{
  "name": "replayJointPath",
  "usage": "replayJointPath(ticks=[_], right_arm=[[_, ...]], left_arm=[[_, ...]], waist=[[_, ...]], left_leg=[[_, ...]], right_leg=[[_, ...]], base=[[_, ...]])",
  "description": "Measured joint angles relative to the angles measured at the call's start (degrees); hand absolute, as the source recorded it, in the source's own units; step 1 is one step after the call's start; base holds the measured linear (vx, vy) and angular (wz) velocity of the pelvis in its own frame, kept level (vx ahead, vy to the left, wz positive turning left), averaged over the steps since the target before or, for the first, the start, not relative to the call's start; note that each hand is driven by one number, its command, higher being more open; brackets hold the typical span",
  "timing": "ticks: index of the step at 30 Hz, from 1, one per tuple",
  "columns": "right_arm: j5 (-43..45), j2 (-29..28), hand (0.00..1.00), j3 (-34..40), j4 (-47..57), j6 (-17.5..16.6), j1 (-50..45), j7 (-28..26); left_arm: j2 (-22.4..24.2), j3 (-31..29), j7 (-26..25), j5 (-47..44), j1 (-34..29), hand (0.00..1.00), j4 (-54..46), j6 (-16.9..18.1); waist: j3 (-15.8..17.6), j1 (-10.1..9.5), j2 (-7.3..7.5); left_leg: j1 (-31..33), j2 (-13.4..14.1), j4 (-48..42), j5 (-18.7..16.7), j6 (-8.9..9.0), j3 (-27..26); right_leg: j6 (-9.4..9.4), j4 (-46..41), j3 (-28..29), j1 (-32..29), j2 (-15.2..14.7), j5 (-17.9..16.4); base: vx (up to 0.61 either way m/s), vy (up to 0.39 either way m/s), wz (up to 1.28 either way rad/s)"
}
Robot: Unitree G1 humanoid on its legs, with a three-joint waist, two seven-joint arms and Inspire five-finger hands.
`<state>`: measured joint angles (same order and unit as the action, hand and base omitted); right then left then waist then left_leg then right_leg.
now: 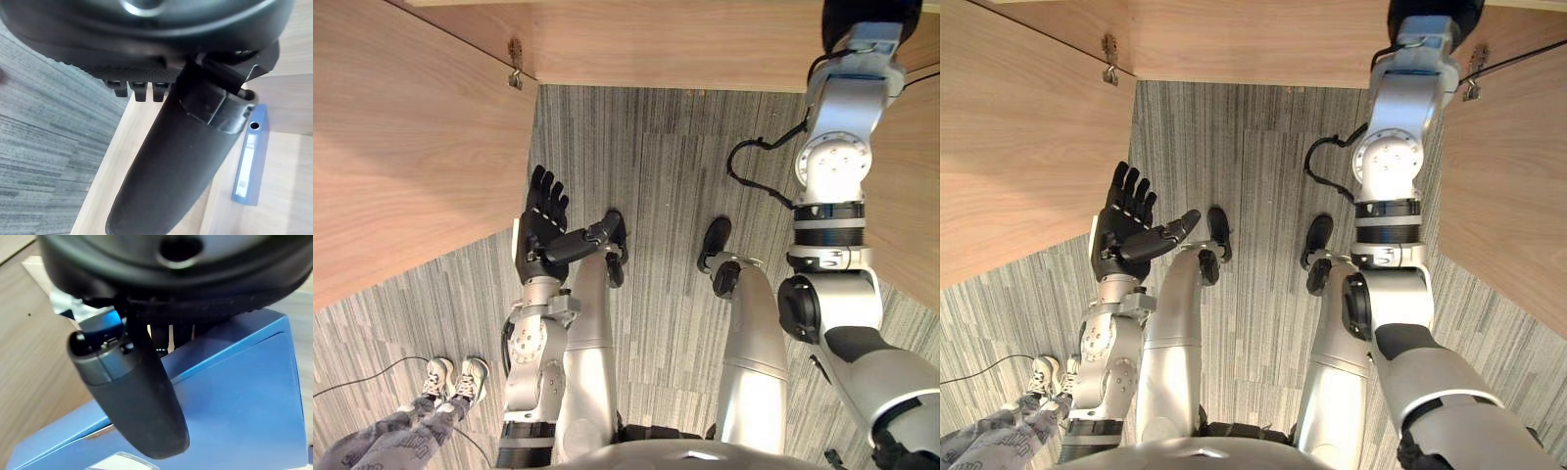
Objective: Walk over to the cabinet, pick up the folder, carry it to the office cabinet, place the folder inside the office cabinet, then close the office cabinet door
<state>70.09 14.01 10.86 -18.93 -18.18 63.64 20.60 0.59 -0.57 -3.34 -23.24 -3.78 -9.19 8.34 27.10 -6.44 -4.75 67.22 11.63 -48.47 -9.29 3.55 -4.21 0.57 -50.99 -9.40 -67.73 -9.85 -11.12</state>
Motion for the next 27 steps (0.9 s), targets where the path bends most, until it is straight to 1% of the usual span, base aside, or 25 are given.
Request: replayJointPath(ticks=[2, 4, 7, 8, 13, 16, 19, 22, 27], right_arm=[[0.12, -0.11, 0.00, 0.47, -1.10, -1.19, 1.43, 0.74], [2.30, -0.20, 0.00, 1.53, -1.89, -1.40, 2.47, 1.26], [5.30, -0.20, 0.00, 2.31, -3.30, -3.27, 4.18, 2.09], [6.43, -0.19, 1.00, 3.16, -3.37, -3.53, 4.76, 2.56], [6.53, 0.30, 1.00, 3.14, -5.24, -4.57, 6.67, 3.09], [6.48, 3.45, 1.00, -1.41, -6.51, -3.98, 6.87, 3.09], [6.36, 7.00, 1.00, -5.77, -7.34, -1.48, 7.15, 3.01], [5.88, 9.30, 1.00, -9.33, -9.17, 0.91, 8.73, 2.68], [4.33, 11.53, 1.00, -12.24, -12.05, 3.84, 11.27, 1.89]], left_arm=[[-0.41, 0.17, -0.17, 0.00, 1.46, 1.00, 2.49, 0.01], [-0.48, 0.09, -0.59, 0.04, 3.25, 1.00, 6.46, -0.22], [-0.46, 0.10, -0.71, -0.84, 2.67, 1.00, 8.94, -0.42], [-0.47, 0.05, -0.99, -1.40, 2.46, 1.00, 9.24, -0.42], [-0.81, 0.04, -1.16, -3.20, 1.80, 1.00, 9.55, -0.42], [-0.86, 0.14, -0.77, -3.25, 1.68, 1.00, 9.77, -0.42], [-1.02, 0.30, 0.21, -3.27, 1.66, 1.00, 10.87, -0.42], [-1.78, 0.32, 0.27, -3.39, 1.65, 1.00, 11.40, -0.42], [-3.08, 0.34, 0.53, -3.74, 1.64, 1.00, 11.69, -0.42]], waist=[[-0.06, 0.30, -0.10], [-0.09, 0.64, -0.14], [-0.09, 0.70, -0.15], [-0.10, 0.57, -0.16], [-0.11, 0.48, -0.18], [-0.13, 0.47, -0.21], [-0.27, 0.60, -0.44], [-0.29, 0.76, -0.47], [-0.34, 0.76, -0.55]], left_leg=[[-0.11, -0.04, 1.40, 0.96, 0.15, 0.03], [-0.23, -0.13, 2.38, 1.77, 0.33, 0.14], [-0.23, -0.18, 3.90, 3.12, 0.73, 0.48], [-0.22, -0.20, 4.80, 3.77, 0.81, 0.58], [-0.23, -0.16, 6.91, 5.56, 1.05, 0.60], [-0.18, 0.03, 7.43, 5.96, 1.45, 0.44], [-0.16, 0.09, 8.17, 6.50, 1.30, 0.00], [-0.07, 0.46, 8.73, 7.25, 1.41, -0.04], [-0.14, 1.05, 11.32, 8.57, 1.91, -0.18]], right_leg=[[0.12, 0.75, -0.33, -0.01, 0.02, 0.41], [0.49, 1.06, -0.66, -0.01, 0.02, 0.68], [1.02, 1.72, -1.55, -0.03, 0.04, 1.02], [0.97, 2.15, -1.91, -0.07, 0.03, 1.10], [1.08, 2.43, -3.17, -0.34, -0.57, 1.27], [1.15, 2.43, -3.53, -0.65, -0.76, 1.44], [1.11, 2.48, -4.68, -1.07, -1.77, 1.52], [1.07, 2.56, -5.97, -1.30, -2.31, 1.73], [1.08, 3.74, -7.92, -1.36, -2.40, 1.73]], base=[[-0.03, 0.011, 0.07], [-0.03, 0.007, 0.08], [-0.03, 0.000, 0.09], [-0.04, -0.006, 0.13], [-0.03, 0.003, 0.10], [-0.03, 0.019, 0.00], [-0.02, 0.029, -0.04], [-0.03, 0.027, -0.06], [-0.04, 0.012, 0.01]])
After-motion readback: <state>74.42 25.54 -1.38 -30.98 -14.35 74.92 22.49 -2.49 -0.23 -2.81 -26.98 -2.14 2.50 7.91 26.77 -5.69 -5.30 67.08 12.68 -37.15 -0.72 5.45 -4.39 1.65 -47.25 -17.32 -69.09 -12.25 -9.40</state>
